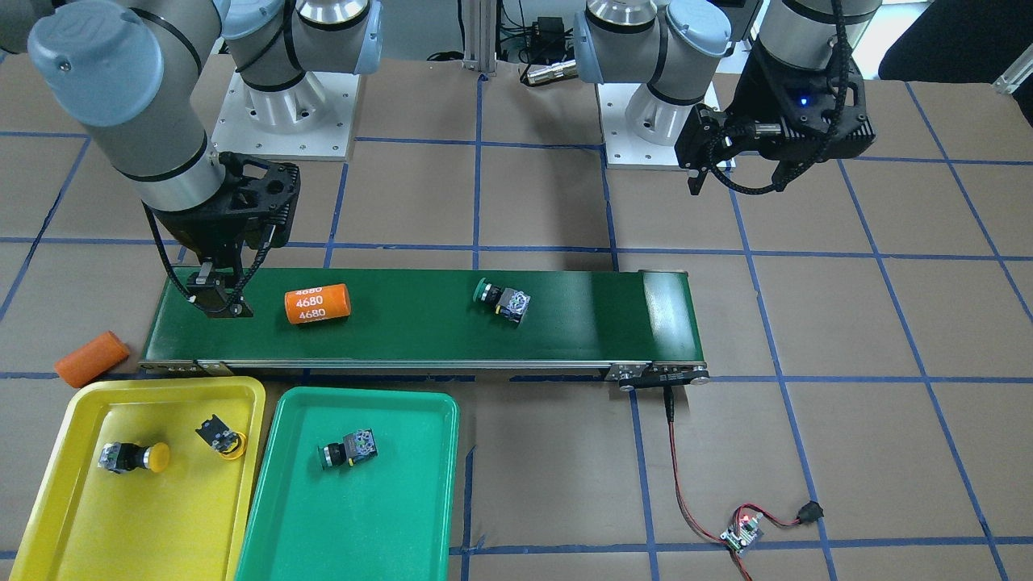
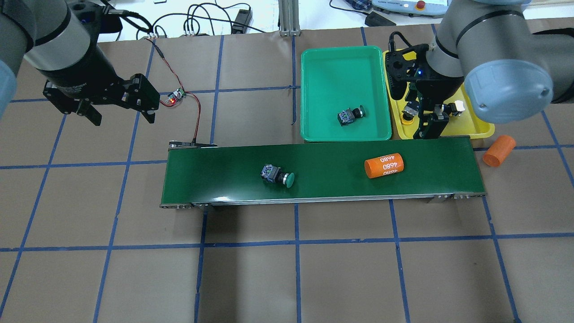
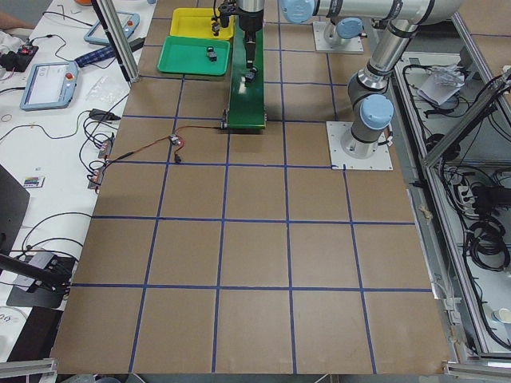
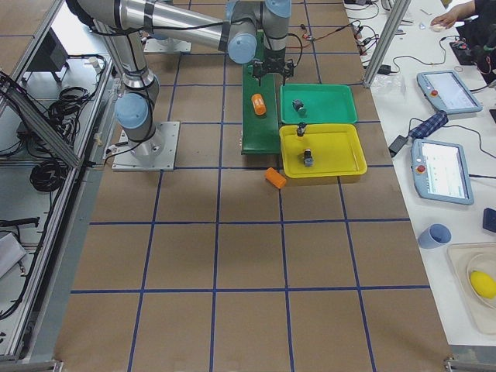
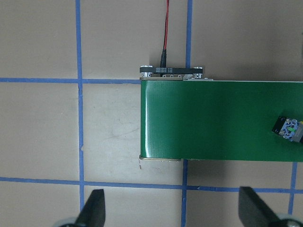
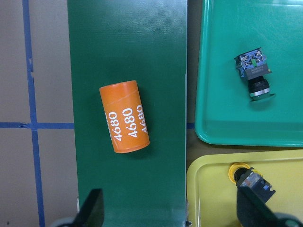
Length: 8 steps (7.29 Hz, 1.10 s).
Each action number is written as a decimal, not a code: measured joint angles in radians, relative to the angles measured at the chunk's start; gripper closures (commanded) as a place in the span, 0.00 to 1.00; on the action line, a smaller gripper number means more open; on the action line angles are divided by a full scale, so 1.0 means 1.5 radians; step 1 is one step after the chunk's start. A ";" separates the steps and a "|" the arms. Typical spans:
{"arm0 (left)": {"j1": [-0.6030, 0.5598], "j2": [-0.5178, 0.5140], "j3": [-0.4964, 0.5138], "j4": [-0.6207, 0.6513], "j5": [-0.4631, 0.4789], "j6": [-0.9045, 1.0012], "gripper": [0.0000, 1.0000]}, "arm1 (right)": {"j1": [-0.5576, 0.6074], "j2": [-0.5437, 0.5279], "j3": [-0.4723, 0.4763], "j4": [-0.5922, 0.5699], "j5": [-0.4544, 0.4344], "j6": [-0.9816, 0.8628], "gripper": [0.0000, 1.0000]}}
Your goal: Sort buttons by color to trays
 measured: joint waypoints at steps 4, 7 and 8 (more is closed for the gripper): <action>-0.001 -0.006 -0.003 0.000 -0.001 0.001 0.00 | 0.006 0.007 0.001 0.019 0.003 0.006 0.00; 0.000 -0.013 0.000 -0.001 0.001 0.000 0.00 | 0.016 0.005 0.000 0.048 0.004 0.004 0.00; 0.000 -0.014 0.000 0.000 0.001 0.001 0.00 | 0.017 0.007 0.000 0.050 0.005 0.005 0.00</action>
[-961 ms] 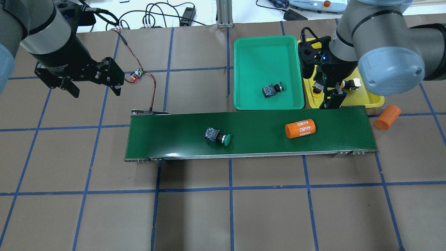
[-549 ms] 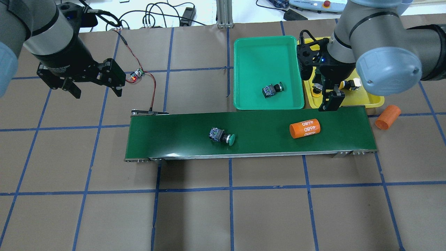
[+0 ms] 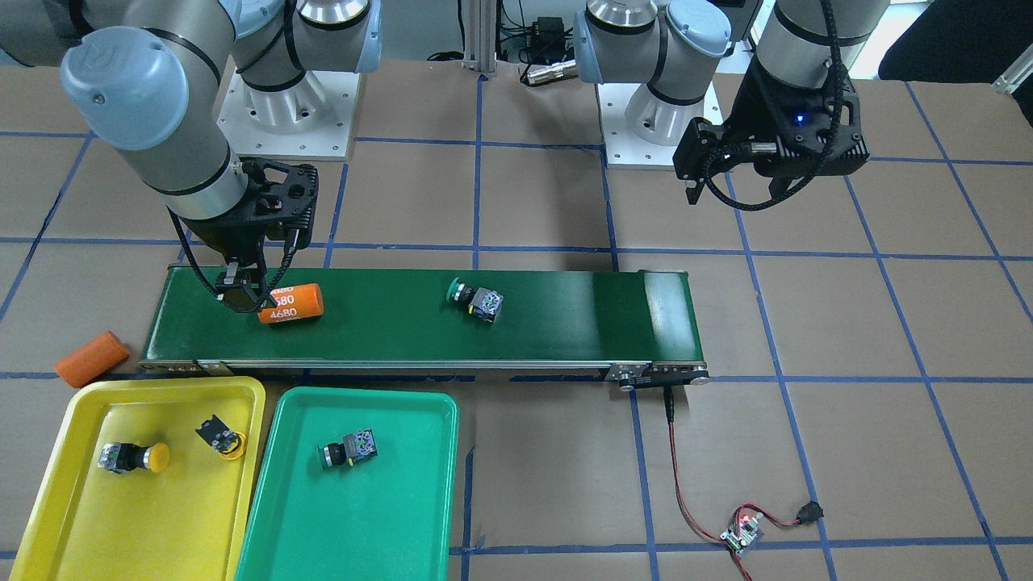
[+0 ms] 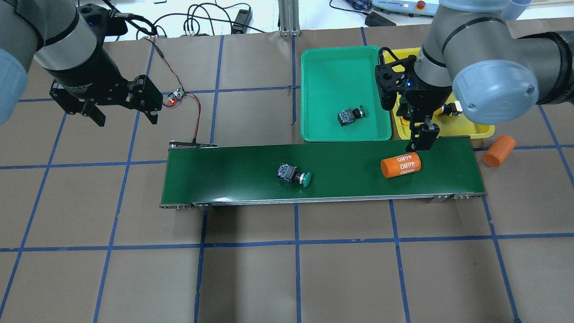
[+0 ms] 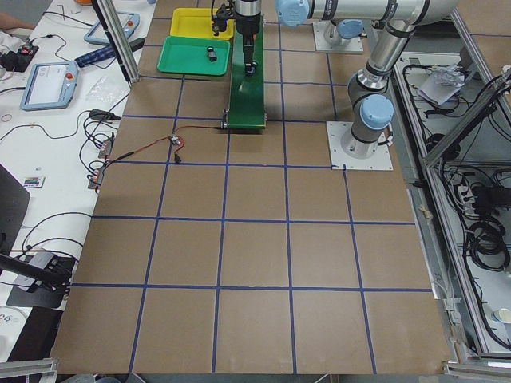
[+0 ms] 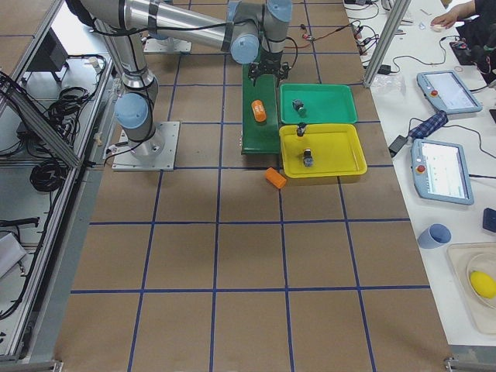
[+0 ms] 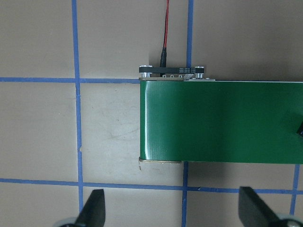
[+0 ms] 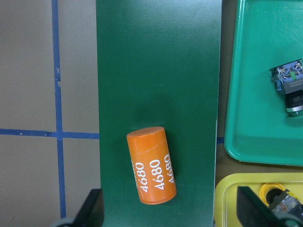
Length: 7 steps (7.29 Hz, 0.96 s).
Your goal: Sort buttons by color to trays
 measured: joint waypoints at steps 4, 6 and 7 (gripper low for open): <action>-0.001 0.000 -0.001 0.002 0.000 0.000 0.00 | 0.001 0.003 0.001 0.001 0.003 0.002 0.00; -0.001 -0.001 0.001 0.002 0.000 0.000 0.00 | 0.001 0.006 0.002 0.001 0.004 0.000 0.00; 0.000 0.000 0.002 0.001 0.000 0.001 0.00 | 0.001 0.006 0.002 0.002 0.005 0.000 0.00</action>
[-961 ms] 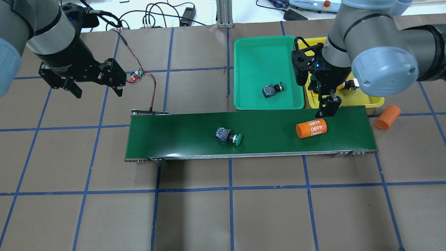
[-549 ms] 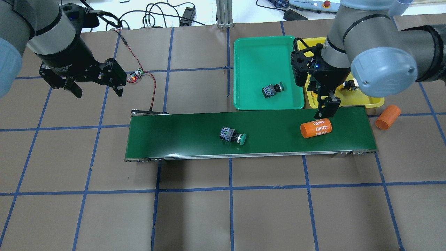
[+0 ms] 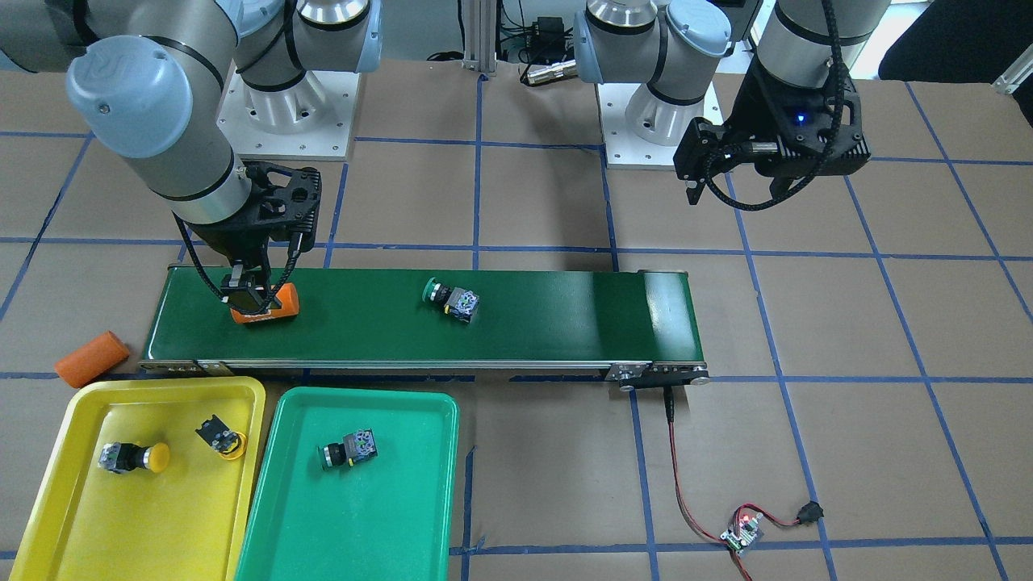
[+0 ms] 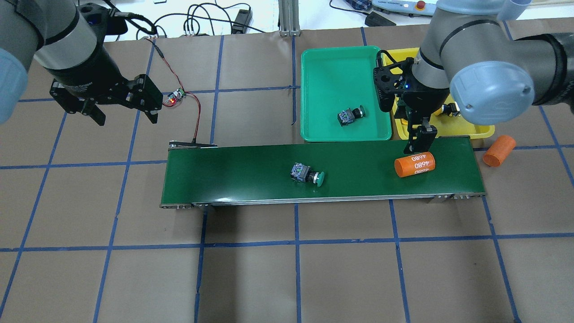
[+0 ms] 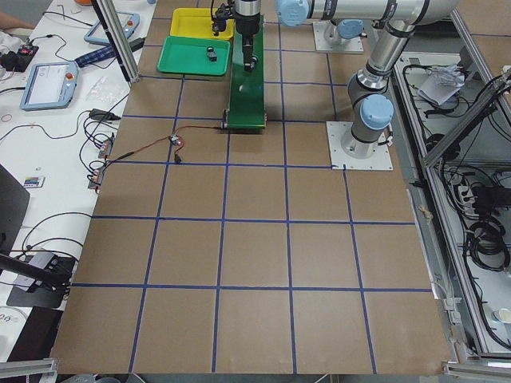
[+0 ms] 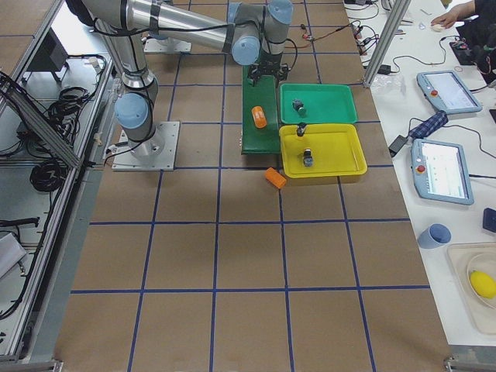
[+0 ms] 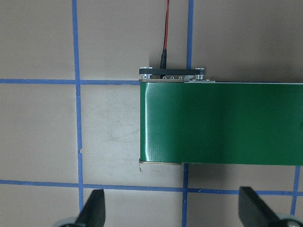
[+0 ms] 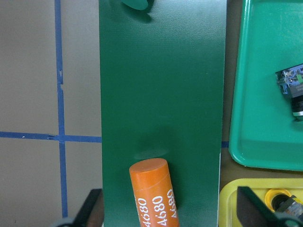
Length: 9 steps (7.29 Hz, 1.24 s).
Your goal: Sort buttons by color to trays
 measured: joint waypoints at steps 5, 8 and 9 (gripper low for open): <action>0.000 0.000 0.000 0.001 -0.001 -0.001 0.00 | 0.000 -0.004 0.000 0.028 -0.007 -0.001 0.00; 0.000 0.000 0.000 0.003 -0.002 -0.001 0.00 | 0.000 -0.004 0.016 0.027 -0.038 -0.007 0.00; 0.000 0.000 -0.001 0.004 -0.002 -0.001 0.00 | -0.001 -0.005 0.035 0.004 -0.042 -0.008 0.00</action>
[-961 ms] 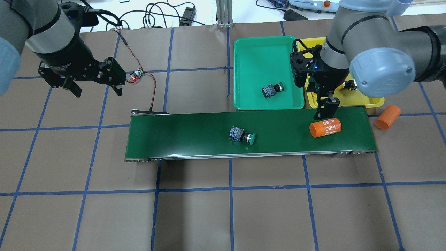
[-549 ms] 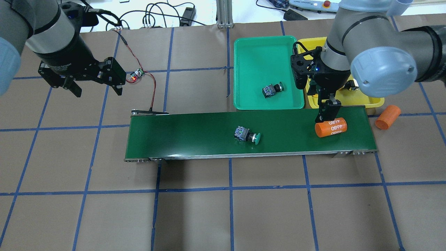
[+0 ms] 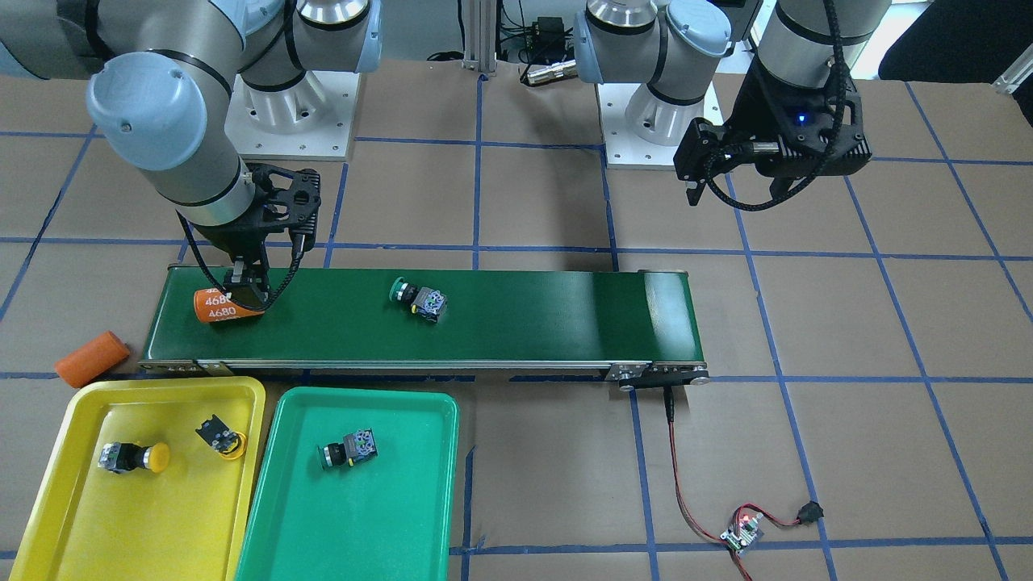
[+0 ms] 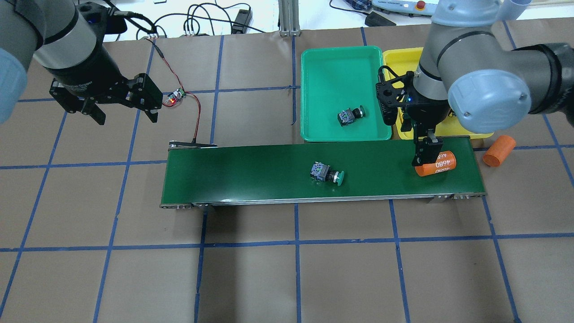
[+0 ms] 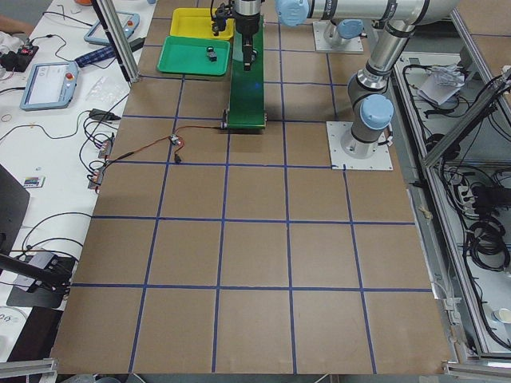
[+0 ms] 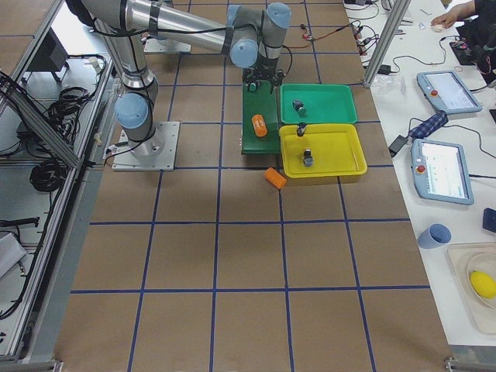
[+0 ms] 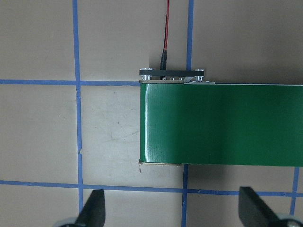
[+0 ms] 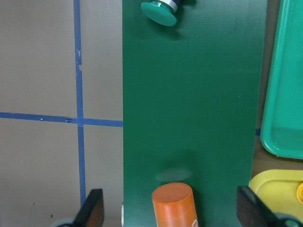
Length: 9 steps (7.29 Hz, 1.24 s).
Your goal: Sort buttons by color to trays
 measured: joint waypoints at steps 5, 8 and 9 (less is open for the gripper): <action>-0.001 0.001 -0.005 0.001 0.000 0.000 0.00 | 0.001 0.003 0.118 -0.188 -0.003 0.009 0.00; -0.001 0.001 -0.007 0.002 0.000 0.000 0.00 | 0.001 0.008 0.130 -0.199 0.003 0.010 0.00; -0.001 0.002 -0.006 0.002 0.000 0.000 0.00 | 0.001 0.008 0.131 -0.199 0.005 0.010 0.00</action>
